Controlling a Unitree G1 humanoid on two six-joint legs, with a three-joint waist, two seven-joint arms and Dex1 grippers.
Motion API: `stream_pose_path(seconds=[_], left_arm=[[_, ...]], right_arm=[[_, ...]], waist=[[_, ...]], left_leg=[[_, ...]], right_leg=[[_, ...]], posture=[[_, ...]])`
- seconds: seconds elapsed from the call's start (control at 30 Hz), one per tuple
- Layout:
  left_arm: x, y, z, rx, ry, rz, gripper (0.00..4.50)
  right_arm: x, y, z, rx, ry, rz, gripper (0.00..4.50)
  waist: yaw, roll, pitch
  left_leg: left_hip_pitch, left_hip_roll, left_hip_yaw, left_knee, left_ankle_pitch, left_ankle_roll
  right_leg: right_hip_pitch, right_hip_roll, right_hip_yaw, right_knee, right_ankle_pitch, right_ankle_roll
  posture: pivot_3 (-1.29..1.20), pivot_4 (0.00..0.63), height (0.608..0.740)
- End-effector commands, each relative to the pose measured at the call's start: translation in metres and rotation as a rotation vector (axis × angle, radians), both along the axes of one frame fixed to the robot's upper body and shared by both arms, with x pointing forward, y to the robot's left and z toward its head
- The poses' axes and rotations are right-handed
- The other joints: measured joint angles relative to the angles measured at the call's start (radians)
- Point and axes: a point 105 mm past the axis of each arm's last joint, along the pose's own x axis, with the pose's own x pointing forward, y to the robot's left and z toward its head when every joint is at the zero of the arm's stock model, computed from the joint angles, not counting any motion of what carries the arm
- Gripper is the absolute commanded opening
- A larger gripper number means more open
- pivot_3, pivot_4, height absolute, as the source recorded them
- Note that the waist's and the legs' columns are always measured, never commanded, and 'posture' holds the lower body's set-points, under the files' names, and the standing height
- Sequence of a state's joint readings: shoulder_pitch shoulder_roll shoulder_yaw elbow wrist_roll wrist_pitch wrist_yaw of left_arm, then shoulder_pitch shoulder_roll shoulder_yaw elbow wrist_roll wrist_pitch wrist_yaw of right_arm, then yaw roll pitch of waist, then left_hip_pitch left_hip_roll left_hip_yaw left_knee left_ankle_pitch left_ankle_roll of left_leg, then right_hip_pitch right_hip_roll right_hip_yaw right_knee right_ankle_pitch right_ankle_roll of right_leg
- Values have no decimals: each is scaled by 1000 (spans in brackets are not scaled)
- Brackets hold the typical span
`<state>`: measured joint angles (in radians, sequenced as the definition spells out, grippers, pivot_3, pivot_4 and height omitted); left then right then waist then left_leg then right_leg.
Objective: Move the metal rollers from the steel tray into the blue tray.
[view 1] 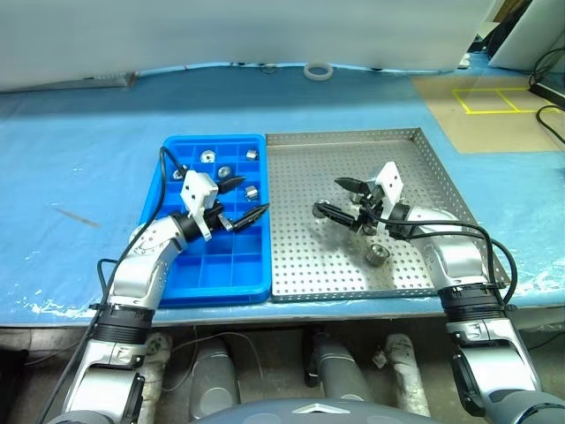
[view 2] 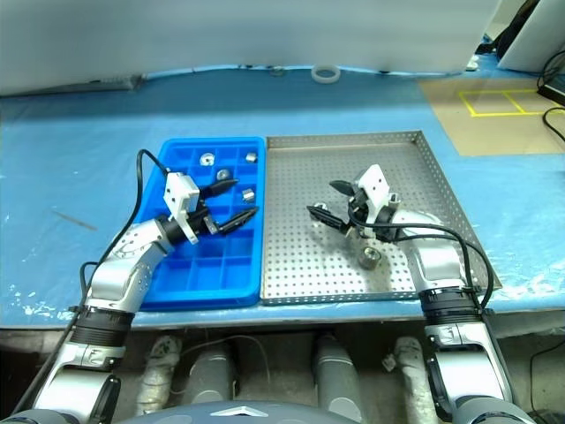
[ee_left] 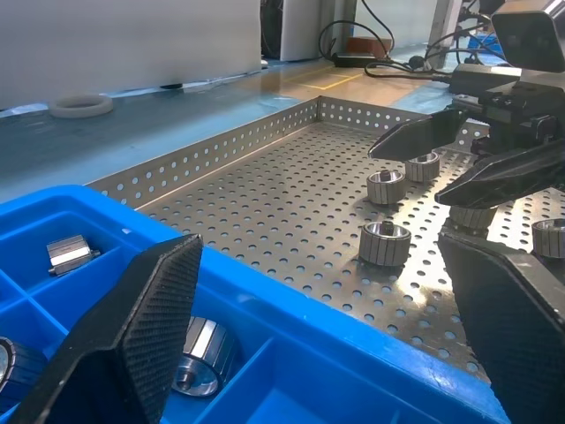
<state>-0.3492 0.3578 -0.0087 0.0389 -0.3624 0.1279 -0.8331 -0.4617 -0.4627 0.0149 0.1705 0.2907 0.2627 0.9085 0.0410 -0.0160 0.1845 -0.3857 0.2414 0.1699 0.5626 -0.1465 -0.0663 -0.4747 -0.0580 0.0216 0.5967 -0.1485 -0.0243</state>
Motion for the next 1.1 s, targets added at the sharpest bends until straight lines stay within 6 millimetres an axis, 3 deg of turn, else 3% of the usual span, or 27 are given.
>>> stream_pose_path(seconds=[0.03, 1.1], left_arm=[[0, 1, 8, 1, -38, 2, 4499], [2, -5, 7, 11, -26, -34, 4499]], right_arm=[[2, 3, 13, 6, -48, 16, 4485], [0, -2, 11, -3, -47, -6, 4485]], waist=[[0, 0, 0], [-1, 0, 0]], left_leg=[[0, 0, 0, 0, 0, 0], [0, 0, 0, 0, 0, 0]], right_leg=[[0, 0, 0, 0, 0, 0], [0, 0, 0, 0, 0, 0]], posture=[[-86, 150, 740], [-125, 150, 740]])
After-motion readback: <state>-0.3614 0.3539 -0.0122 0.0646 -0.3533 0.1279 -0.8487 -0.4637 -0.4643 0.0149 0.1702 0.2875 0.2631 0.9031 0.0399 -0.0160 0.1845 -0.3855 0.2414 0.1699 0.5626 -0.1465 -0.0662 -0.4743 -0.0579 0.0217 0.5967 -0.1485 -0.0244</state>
